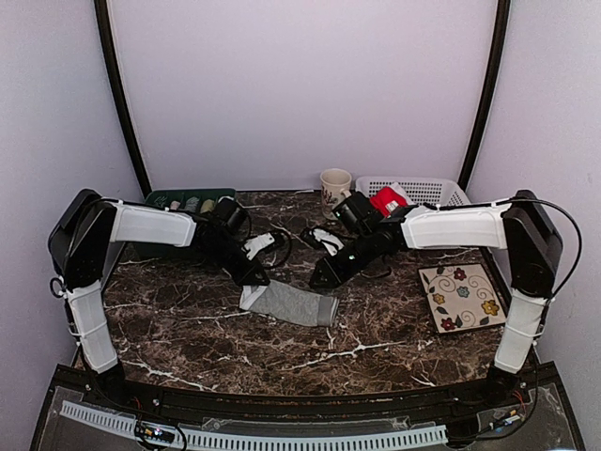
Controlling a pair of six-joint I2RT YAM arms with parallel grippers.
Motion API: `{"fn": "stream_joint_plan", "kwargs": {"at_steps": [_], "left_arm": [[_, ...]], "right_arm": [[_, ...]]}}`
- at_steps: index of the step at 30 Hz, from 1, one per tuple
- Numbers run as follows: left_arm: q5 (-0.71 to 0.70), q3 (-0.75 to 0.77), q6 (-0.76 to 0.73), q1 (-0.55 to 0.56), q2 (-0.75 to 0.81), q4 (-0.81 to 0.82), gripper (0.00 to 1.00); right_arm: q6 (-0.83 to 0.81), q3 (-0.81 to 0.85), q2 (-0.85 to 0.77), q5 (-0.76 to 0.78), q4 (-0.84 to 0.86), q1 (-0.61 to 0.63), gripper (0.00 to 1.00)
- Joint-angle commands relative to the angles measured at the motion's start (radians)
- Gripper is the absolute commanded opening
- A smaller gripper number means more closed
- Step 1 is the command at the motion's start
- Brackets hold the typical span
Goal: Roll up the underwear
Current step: Smooth out the underwear at the center of the board.
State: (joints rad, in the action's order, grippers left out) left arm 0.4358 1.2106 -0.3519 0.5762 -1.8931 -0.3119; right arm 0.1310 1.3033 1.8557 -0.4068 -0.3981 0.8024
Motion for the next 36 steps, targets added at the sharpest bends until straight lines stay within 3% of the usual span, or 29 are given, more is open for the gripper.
{"fn": "stream_joint_plan", "kwargs": {"at_steps": [1, 8, 20, 28, 32, 36], "left_arm": [[-0.003, 0.025, 0.013, -0.003, -0.034, -0.04, 0.0], [0.002, 0.051, 0.034, -0.003, -0.073, -0.036, 0.01], [-0.061, 0.076, 0.057, -0.014, -0.117, -0.051, 0.04], [-0.093, 0.038, 0.13, -0.042, 0.001, -0.004, 0.36], [-0.124, -0.043, 0.185, -0.052, 0.136, 0.061, 0.5], [-0.096, -0.102, 0.265, -0.052, 0.246, 0.086, 0.55]], "right_arm": [[-0.022, 0.002, 0.035, -0.01, -0.013, 0.008, 0.21], [-0.034, -0.005, 0.097, 0.012, -0.017, 0.009, 0.2], [-0.051, -0.026, 0.163, 0.202, -0.119, 0.006, 0.1], [-0.019, -0.035, 0.12, 0.225, -0.142, 0.007, 0.1], [0.031, 0.01, 0.03, 0.218, -0.155, 0.006, 0.26], [0.067, 0.042, -0.037, 0.161, -0.144, 0.004, 0.36]]}}
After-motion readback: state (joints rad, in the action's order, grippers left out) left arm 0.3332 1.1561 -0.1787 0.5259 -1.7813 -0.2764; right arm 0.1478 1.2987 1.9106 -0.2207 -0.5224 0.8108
